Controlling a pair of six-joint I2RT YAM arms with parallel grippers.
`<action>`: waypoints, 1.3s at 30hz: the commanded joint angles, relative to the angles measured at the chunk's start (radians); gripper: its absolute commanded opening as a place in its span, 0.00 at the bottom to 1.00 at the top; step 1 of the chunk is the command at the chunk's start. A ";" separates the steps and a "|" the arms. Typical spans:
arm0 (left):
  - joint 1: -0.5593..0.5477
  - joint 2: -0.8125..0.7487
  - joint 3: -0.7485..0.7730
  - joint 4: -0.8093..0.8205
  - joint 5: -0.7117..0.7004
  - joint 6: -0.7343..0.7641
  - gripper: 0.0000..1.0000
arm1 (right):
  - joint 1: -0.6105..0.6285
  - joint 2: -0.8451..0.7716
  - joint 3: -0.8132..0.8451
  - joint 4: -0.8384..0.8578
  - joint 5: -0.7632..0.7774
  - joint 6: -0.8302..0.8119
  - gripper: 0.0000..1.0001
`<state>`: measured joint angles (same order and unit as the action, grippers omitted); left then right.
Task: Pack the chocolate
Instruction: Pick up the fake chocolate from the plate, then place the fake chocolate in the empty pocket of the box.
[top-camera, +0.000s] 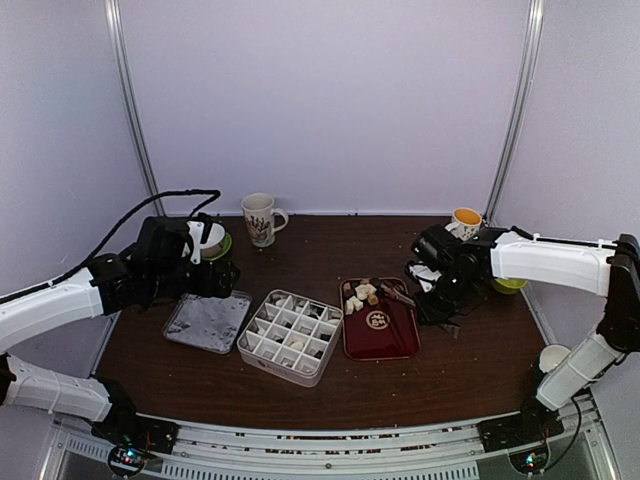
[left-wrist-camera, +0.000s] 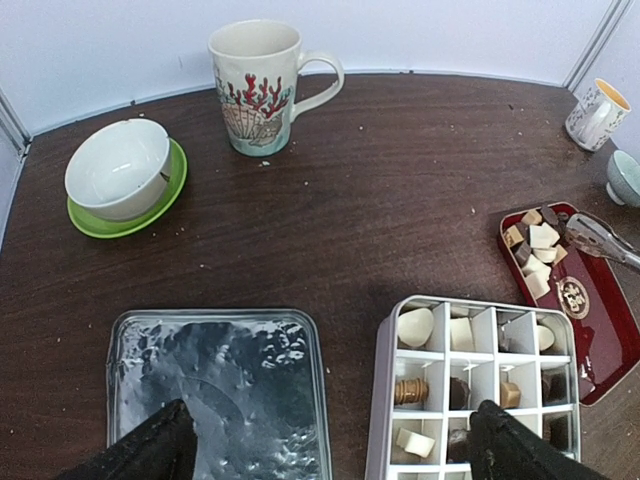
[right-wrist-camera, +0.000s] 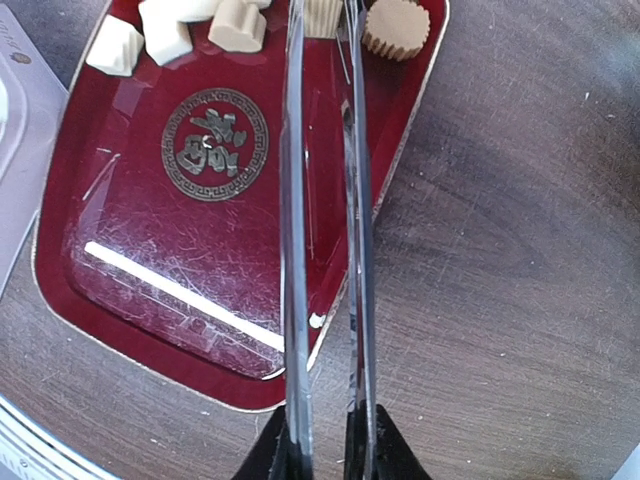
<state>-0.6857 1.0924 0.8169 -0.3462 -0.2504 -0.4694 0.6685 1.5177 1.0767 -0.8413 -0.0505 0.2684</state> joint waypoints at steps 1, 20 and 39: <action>0.011 0.011 -0.019 0.021 -0.001 -0.005 0.97 | -0.004 -0.059 0.000 0.009 0.022 -0.014 0.22; 0.012 0.056 -0.056 0.027 -0.004 -0.055 0.96 | 0.062 -0.243 -0.016 0.132 -0.189 -0.113 0.20; 0.019 0.063 -0.079 0.025 0.034 -0.091 0.96 | 0.222 -0.151 0.061 0.244 -0.288 -0.119 0.20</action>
<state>-0.6792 1.1709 0.7570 -0.3592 -0.2382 -0.5400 0.8684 1.3388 1.0824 -0.6537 -0.3195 0.1528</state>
